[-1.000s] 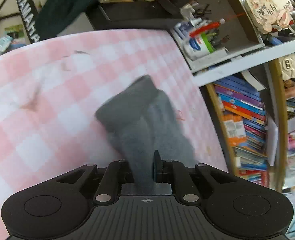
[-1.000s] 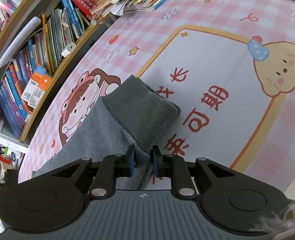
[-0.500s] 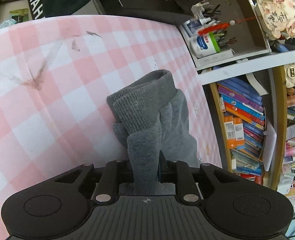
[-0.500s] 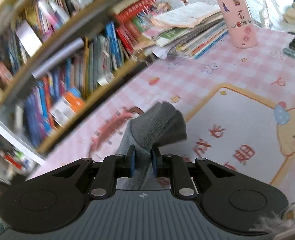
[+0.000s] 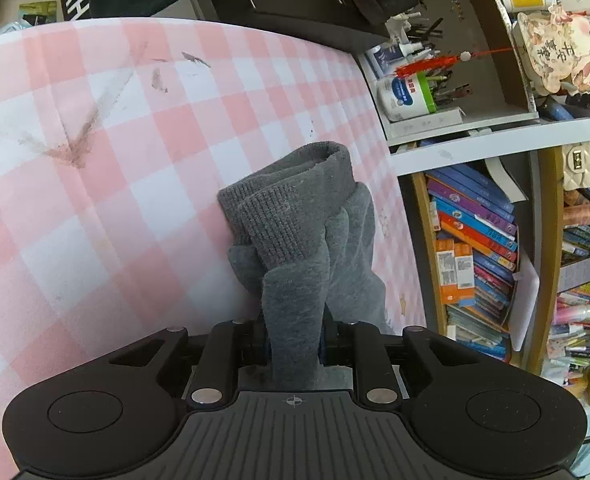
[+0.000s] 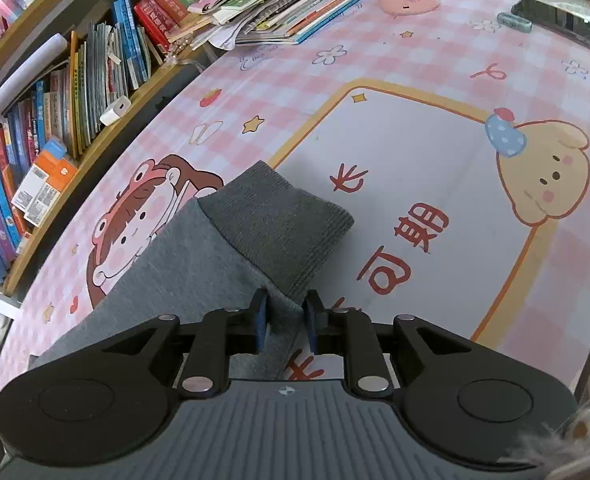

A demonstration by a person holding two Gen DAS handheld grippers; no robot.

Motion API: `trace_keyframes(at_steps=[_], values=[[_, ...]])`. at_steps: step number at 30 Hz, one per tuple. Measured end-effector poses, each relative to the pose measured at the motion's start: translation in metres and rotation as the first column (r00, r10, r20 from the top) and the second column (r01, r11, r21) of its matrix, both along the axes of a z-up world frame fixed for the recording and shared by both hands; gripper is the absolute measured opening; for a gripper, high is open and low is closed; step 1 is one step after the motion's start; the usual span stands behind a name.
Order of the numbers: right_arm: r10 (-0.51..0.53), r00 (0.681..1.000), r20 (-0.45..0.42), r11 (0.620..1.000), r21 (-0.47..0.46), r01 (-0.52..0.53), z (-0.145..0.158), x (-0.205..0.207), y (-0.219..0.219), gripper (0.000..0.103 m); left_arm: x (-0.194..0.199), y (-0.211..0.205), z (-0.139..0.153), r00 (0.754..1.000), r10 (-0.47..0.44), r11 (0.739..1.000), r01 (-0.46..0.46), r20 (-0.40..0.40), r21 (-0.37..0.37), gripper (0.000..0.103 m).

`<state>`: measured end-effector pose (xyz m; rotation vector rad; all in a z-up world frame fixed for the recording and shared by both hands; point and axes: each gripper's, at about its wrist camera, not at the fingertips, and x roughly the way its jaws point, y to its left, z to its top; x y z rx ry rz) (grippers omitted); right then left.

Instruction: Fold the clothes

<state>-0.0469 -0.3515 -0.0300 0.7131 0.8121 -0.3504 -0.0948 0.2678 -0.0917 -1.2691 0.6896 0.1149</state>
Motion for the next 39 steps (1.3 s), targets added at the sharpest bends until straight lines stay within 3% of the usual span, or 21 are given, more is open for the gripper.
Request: trace_keyframes(at_steps=[4,6,10,12,14,16,17,19,21,24,25,27,29,36,39], values=[[0.007,1.0,-0.007,0.999,-0.049,-0.008,0.008,-0.002,0.008,0.034,-0.001,0.001,-0.001,1.0,-0.004,1.0,0.004,0.004,-0.008,0.021],[0.0,1.0,0.0,0.996,-0.092,0.0,0.016,-0.001,0.012,0.035,0.0,0.002,-0.001,1.0,-0.01,1.0,0.01,0.004,-0.009,0.021],[-0.025,0.999,0.034,0.961,-0.275,0.033,0.04,0.0,0.031,0.047,-0.001,0.004,-0.002,1.0,-0.018,1.0,0.019,0.012,-0.017,0.021],[0.022,0.996,0.086,0.93,-0.366,0.011,0.053,0.001,0.047,0.053,-0.002,0.005,-0.003,1.0,-0.021,1.0,0.022,0.02,-0.021,0.021],[0.163,0.98,0.117,0.903,-0.417,-0.101,0.062,0.006,0.069,0.06,-0.002,0.006,-0.004,0.999,-0.024,0.999,0.024,0.026,-0.028,0.021],[0.332,0.936,0.118,0.852,-0.463,-0.244,0.067,0.013,0.097,0.062,-0.003,0.007,-0.005,0.999,-0.025,0.999,0.026,0.032,-0.035,0.022],[0.428,0.899,0.096,0.806,-0.49,-0.332,0.066,0.016,0.116,0.063,-0.004,0.007,-0.006,0.999,-0.023,0.999,0.024,0.035,-0.04,0.022],[0.596,0.802,0.045,0.693,-0.534,-0.485,0.06,0.021,0.154,0.063,-0.005,0.007,-0.007,0.999,-0.018,0.998,0.02,0.04,-0.051,0.022],[0.729,0.684,0.004,0.568,-0.563,-0.601,0.053,0.023,0.192,0.063,-0.005,0.007,-0.007,0.999,-0.016,0.998,0.018,0.042,-0.053,0.022],[0.858,0.513,-0.029,0.411,-0.56,-0.72,0.045,0.026,0.238,0.068,-0.004,0.006,-0.006,0.999,-0.018,0.999,0.02,0.043,-0.051,0.022],[0.883,0.467,-0.042,0.367,-0.559,-0.743,0.043,0.027,0.251,0.07,-0.004,0.006,-0.006,0.999,-0.019,0.999,0.021,0.043,-0.05,0.022],[0.911,0.407,-0.074,0.298,-0.563,-0.771,0.039,0.029,0.273,0.071,-0.004,0.006,-0.006,0.999,-0.023,0.999,0.025,0.045,-0.045,0.022],[0.919,0.38,-0.102,0.262,-0.562,-0.785,0.036,0.032,0.292,0.072,-0.004,0.006,-0.006,0.999,-0.025,0.999,0.027,0.046,-0.04,0.022],[0.901,0.409,-0.142,0.276,-0.54,-0.795,0.023,0.034,0.331,0.074,-0.005,0.004,-0.005,0.998,-0.023,0.999,0.025,0.051,-0.02,0.022],[0.912,0.36,-0.197,0.2,-0.553,-0.809,0.015,0.023,0.352,0.074,-0.005,0.004,-0.005,0.999,-0.022,0.999,0.024,0.05,-0.023,0.022]])
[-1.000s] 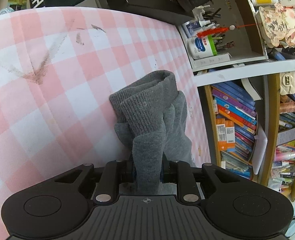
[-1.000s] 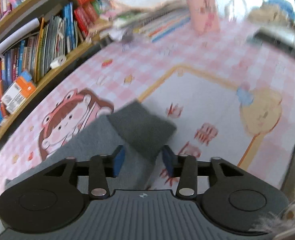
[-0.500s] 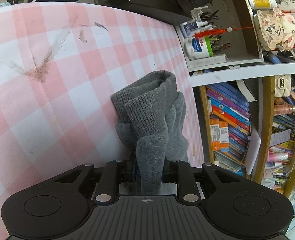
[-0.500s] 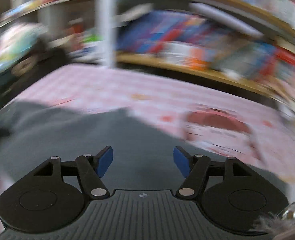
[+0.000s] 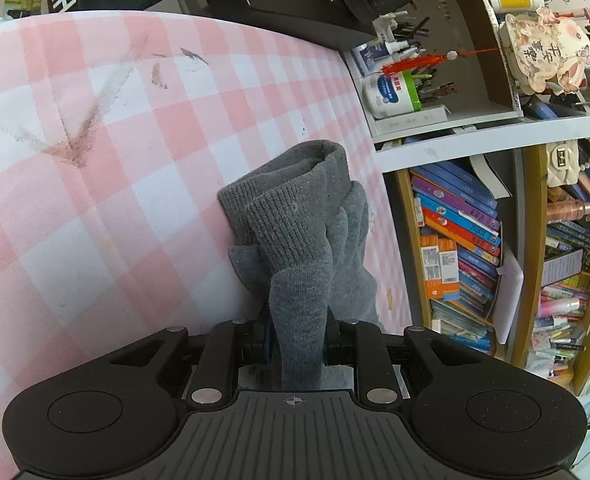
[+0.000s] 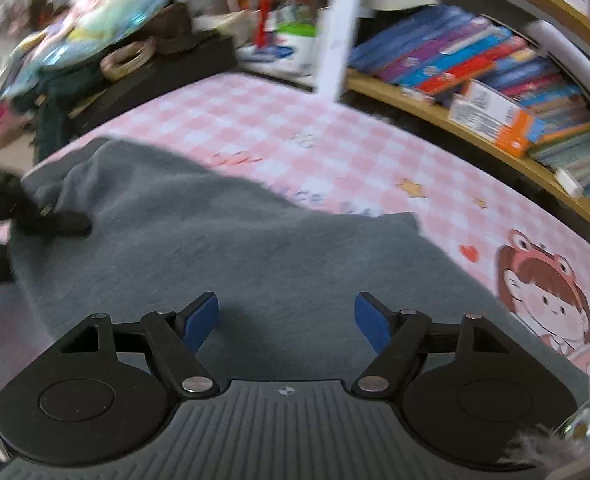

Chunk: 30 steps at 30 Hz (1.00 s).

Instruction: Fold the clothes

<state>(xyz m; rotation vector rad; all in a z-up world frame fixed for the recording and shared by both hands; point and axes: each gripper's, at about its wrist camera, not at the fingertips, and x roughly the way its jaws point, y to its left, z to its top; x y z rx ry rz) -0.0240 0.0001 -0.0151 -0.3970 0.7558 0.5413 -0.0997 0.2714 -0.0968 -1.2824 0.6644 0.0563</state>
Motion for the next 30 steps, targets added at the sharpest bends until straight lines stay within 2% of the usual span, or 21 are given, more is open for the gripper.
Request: trace_keyframes(at_steps=[2,4,7,9,14,17,19,21,23,27,30], values=[[0.024,0.999,0.02,0.999,-0.048,-0.023,-0.005,-0.006,0.007,0.074,0.0,0.001,0.0,1.0,0.002,1.0,-0.002,-0.003,-0.009,0.022],[0.015,1.0,0.028,0.998,-0.058,-0.014,-0.005,-0.008,0.01,0.074,0.0,0.002,0.0,1.0,0.004,1.0,-0.004,-0.007,-0.019,0.022],[-0.029,1.0,-0.001,0.999,-0.041,0.029,-0.004,-0.008,0.006,0.074,0.0,0.003,-0.001,1.0,0.014,0.999,-0.015,-0.015,-0.038,0.021],[-0.049,0.999,-0.009,0.998,-0.035,0.049,-0.005,-0.01,0.005,0.073,0.002,0.002,0.0,1.0,0.014,0.999,-0.015,-0.018,-0.032,0.017],[-0.11,0.993,-0.03,0.994,-0.013,0.11,-0.009,-0.008,0.006,0.073,0.016,0.001,0.012,0.999,-0.033,0.999,0.033,-0.006,0.032,0.012],[-0.131,0.99,-0.048,0.991,0.013,0.131,-0.01,-0.006,0.002,0.073,0.022,-0.008,0.035,0.993,-0.104,0.987,0.095,0.064,0.132,0.011],[-0.144,0.987,-0.069,0.988,0.038,0.146,-0.01,-0.004,-0.002,0.073,0.024,-0.017,0.053,0.98,-0.167,0.966,0.141,0.112,0.216,0.011],[-0.149,0.984,-0.093,0.986,0.067,0.155,-0.009,-0.001,-0.007,0.073,0.026,-0.029,0.071,0.962,-0.233,0.932,0.18,0.139,0.314,0.011],[-0.141,0.984,-0.11,0.984,0.09,0.151,-0.007,0.002,-0.013,0.074,0.027,-0.046,0.09,0.939,-0.306,0.877,0.214,0.155,0.431,0.011],[-0.149,0.98,-0.129,0.978,0.128,0.165,0.0,0.006,-0.039,0.075,0.027,-0.081,0.123,0.887,-0.438,0.728,0.254,0.147,0.637,0.011],[-0.204,0.968,-0.144,0.959,0.171,0.228,0.007,0.009,-0.07,0.075,0.028,-0.109,0.141,0.854,-0.509,0.61,0.273,0.105,0.744,0.011]])
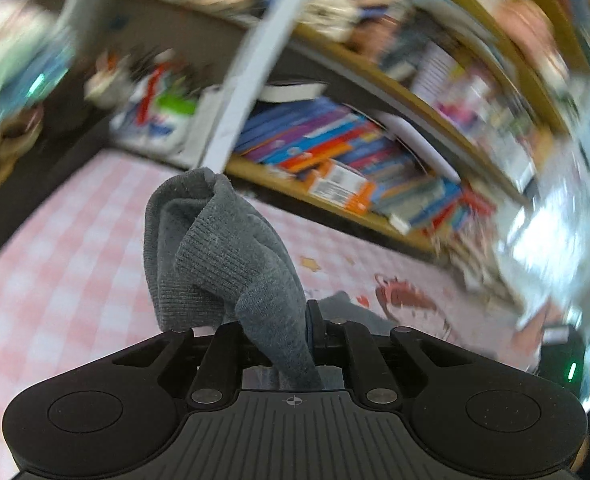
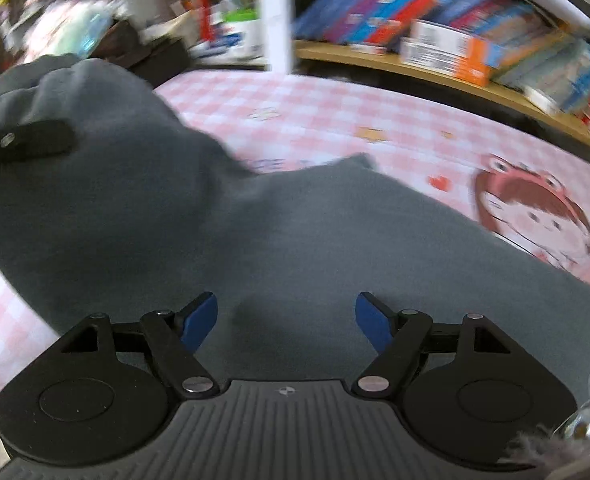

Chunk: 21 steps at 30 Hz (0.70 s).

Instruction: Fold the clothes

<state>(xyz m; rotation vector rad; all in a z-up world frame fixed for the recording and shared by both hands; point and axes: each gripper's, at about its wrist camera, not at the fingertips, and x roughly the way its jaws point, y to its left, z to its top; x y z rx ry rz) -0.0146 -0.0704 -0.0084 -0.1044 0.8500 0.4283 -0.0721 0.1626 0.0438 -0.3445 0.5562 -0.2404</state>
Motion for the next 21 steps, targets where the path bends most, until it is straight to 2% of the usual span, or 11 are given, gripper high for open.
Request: trace_keyframes(at_steps=[3,6,17,21], values=[[-0.081,0.997,-0.004,0.995,0.061,0.081,0.008,0.002,-0.039,0.075,0.002,-0.028,0.014,0.999,-0.049,0.99,0.046,0.016,0.131,0.012],[-0.114,0.993,0.009,0.99,0.083,0.113,0.013,-0.001,-0.071,0.076,0.005,-0.051,0.021,0.998,-0.068,0.977,0.065,0.007,0.204,0.012],[-0.14,0.99,-0.001,0.976,0.169,0.138,0.009,-0.01,-0.15,0.076,0.02,-0.131,0.023,0.994,-0.089,0.948,0.102,-0.057,0.3,0.013],[-0.145,0.989,-0.022,0.969,0.201,0.147,0.005,-0.008,-0.17,0.076,0.019,-0.172,0.01,0.988,-0.109,0.935,0.138,-0.106,0.326,0.02]])
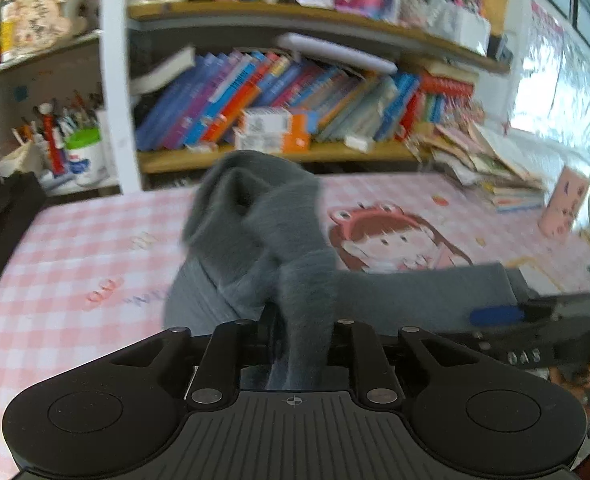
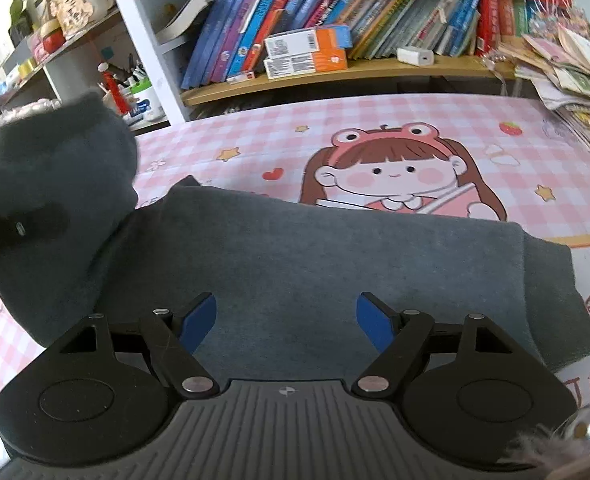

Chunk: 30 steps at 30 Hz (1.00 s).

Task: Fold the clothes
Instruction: 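Lower the folded bundle onto the sweatshirt body and open the left tool, then move the right tool to the grey sleeve cuff and close on it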

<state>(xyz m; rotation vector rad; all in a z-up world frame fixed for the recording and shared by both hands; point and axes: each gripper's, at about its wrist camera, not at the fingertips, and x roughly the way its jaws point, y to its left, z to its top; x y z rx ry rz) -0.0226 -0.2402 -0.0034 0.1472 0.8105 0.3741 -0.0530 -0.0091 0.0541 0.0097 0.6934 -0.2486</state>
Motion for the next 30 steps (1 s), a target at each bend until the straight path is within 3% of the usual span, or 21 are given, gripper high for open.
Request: trace_keyframes(at_steps=[1,3,6,10,14,17,19,20,23,26,30], values=[[-0.002,1.0,-0.007,1.0,0.013,0.002,-0.001,0.001,-0.005,0.076,-0.002,-0.011,-0.005,1.0,-0.016,1.0,0.016,-0.022,0.0,0.023],[-0.006,1.0,-0.024,0.999,0.041,0.007,-0.004,0.004,-0.013,0.076,-0.005,-0.032,-0.018,0.993,-0.078,0.997,0.078,-0.089,-0.007,0.043],[-0.012,0.999,-0.051,0.997,0.075,0.016,-0.008,0.006,-0.024,0.076,-0.012,-0.054,-0.033,0.974,-0.155,0.988,0.15,-0.165,-0.044,0.053],[-0.008,0.997,-0.079,0.994,0.108,0.016,-0.013,0.009,-0.032,0.076,-0.024,-0.059,-0.035,0.972,-0.156,0.987,0.144,-0.175,-0.078,0.053],[0.007,0.996,-0.086,0.99,0.14,0.005,-0.013,0.011,-0.036,0.076,-0.027,-0.035,-0.02,0.996,-0.031,0.989,0.019,-0.084,-0.144,0.053],[0.023,0.996,-0.081,0.984,0.179,-0.008,-0.01,0.012,-0.039,0.076,-0.021,-0.013,-0.02,0.995,0.063,0.986,-0.075,-0.078,-0.148,0.048],[0.036,0.997,-0.074,0.978,0.209,-0.02,-0.007,0.013,-0.04,0.076,-0.018,0.0,-0.026,0.988,0.121,0.98,-0.134,-0.094,-0.145,0.044],[0.043,0.997,-0.07,0.974,0.224,-0.026,-0.005,0.014,-0.04,0.076,-0.016,0.006,-0.03,0.983,0.147,0.976,-0.162,-0.108,-0.147,0.037],[0.066,0.996,-0.065,0.961,0.272,-0.046,-0.001,0.016,-0.041,0.076,-0.013,0.023,-0.049,0.964,0.196,0.958,-0.227,-0.178,-0.175,0.034],[0.093,0.991,-0.094,0.942,0.331,-0.057,-0.002,0.021,-0.038,0.076,-0.012,0.027,-0.067,0.951,0.203,0.952,-0.247,-0.233,-0.179,0.031],[0.132,0.98,-0.149,0.912,0.405,-0.061,-0.005,0.03,-0.03,0.076,-0.017,0.016,-0.058,0.964,0.176,0.97,-0.205,-0.201,-0.131,0.032]])
